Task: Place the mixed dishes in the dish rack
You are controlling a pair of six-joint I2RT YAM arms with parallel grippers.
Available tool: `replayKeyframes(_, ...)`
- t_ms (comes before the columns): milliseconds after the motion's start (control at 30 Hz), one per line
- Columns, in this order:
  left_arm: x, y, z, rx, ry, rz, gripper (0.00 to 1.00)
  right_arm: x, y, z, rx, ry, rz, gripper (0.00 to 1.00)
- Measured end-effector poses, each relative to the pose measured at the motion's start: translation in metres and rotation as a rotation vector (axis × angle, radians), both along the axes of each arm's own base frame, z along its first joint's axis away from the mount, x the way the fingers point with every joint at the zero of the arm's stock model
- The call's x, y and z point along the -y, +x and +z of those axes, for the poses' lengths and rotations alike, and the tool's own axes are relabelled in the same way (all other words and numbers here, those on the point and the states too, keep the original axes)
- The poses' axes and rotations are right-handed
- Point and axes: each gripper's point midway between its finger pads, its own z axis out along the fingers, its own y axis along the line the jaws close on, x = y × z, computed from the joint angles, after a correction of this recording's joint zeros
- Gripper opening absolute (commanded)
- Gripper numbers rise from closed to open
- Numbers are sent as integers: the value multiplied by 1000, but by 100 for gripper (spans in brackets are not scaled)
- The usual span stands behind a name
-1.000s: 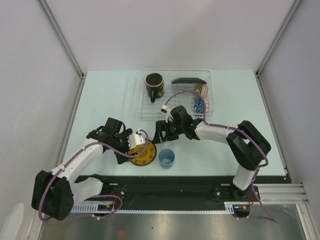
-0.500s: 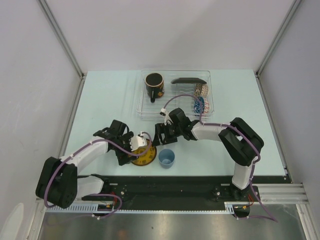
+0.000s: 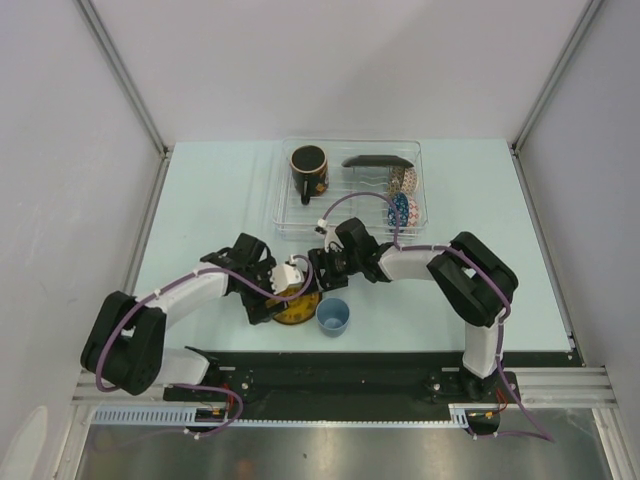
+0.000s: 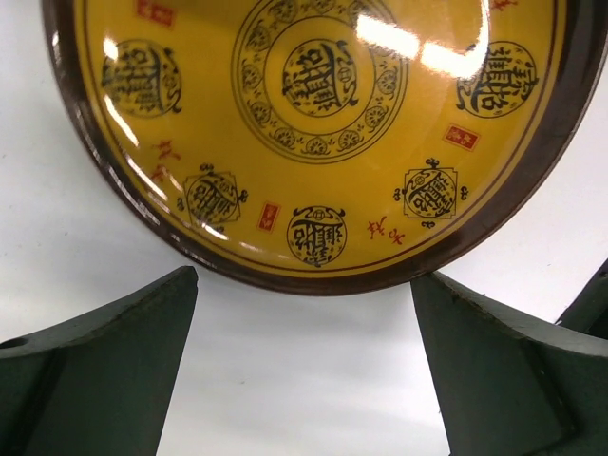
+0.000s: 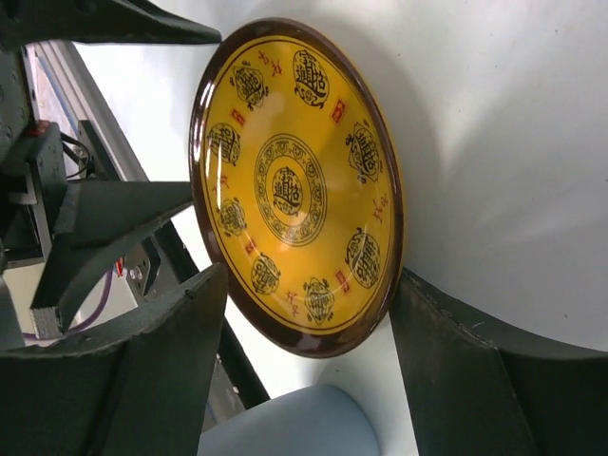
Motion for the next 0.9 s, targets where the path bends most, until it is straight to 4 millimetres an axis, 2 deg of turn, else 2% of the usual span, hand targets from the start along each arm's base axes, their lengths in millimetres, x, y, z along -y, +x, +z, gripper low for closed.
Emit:
replayKeyframes(367,14,-1,-2,-20,-17,11,100,-2,-1,4,-38,34,3,60)
replayKeyframes(467,18,2,-2,-14,-32,21,100,-3,-2,8,-50,48,7,48)
replayKeyframes(500,19,3,-1,-11,-38,23,100,-4,-3,10,-55,56,6,40)
replayKeyframes(600,25,8,1,1,-64,33,100,-6,-1,16,-62,79,3,27)
replayKeyframes(667,29,14,5,14,-78,43,100,-8,-1,18,-70,90,-2,21)
replayKeyframes(700,30,16,7,16,-81,53,100,-7,0,18,-72,87,-10,15)
replayKeyframes(767,32,20,11,24,-89,67,100,-3,1,12,-84,67,-32,11)
replayKeyframes(867,38,25,17,35,-113,65,100,6,5,3,-102,39,-67,0)
replayKeyframes(900,38,26,18,36,-115,67,100,6,4,3,-106,41,-66,0)
